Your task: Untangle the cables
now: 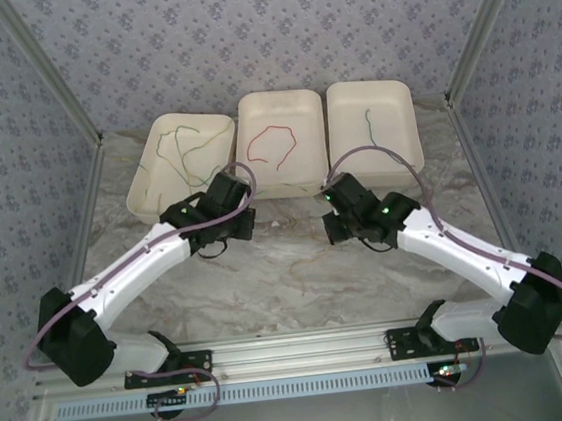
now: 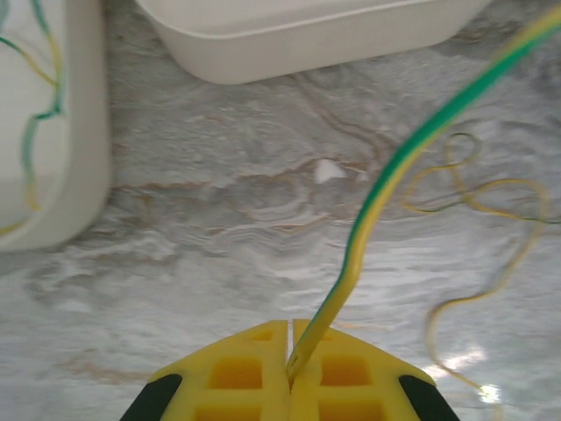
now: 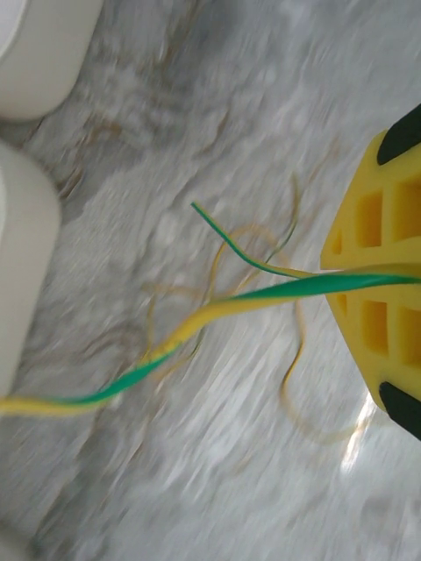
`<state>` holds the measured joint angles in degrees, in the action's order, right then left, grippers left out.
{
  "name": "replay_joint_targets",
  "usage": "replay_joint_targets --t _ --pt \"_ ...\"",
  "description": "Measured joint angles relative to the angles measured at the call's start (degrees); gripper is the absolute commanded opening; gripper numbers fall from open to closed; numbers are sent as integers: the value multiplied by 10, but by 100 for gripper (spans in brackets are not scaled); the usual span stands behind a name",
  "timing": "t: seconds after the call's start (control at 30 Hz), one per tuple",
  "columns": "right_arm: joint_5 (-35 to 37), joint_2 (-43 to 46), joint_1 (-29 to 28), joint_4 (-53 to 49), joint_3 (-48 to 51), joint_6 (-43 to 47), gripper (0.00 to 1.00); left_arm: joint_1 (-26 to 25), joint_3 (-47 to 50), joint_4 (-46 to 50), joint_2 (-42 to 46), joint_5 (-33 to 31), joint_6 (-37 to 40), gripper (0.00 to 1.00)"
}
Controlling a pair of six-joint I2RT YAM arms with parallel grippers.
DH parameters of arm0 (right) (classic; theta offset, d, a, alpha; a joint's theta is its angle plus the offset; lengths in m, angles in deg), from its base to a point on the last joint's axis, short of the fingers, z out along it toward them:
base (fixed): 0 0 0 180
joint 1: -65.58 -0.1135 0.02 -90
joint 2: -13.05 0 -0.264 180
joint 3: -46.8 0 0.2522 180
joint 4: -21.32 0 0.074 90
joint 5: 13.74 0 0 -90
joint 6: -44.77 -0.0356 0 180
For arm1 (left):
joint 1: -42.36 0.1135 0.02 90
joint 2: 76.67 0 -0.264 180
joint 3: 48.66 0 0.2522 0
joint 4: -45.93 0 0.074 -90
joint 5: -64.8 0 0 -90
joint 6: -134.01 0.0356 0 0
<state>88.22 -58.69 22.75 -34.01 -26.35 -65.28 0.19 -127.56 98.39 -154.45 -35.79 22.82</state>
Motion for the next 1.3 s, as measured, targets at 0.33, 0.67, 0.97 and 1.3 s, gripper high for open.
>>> replay_joint_targets --t 0.33,0.67,0.97,1.3 --pt "175 -81 -73 -102 -36 75 0 4 -59 55 -11 -70 90 0" --pt "359 -154 -119 -117 -53 126 0 5 -58 105 6 -63 75 0" --pt "485 -127 -111 56 -50 288 0 10 -43 145 85 -9 27 0" --pt "442 -99 -16 391 -15 575 0 27 -61 182 95 32 9 0"
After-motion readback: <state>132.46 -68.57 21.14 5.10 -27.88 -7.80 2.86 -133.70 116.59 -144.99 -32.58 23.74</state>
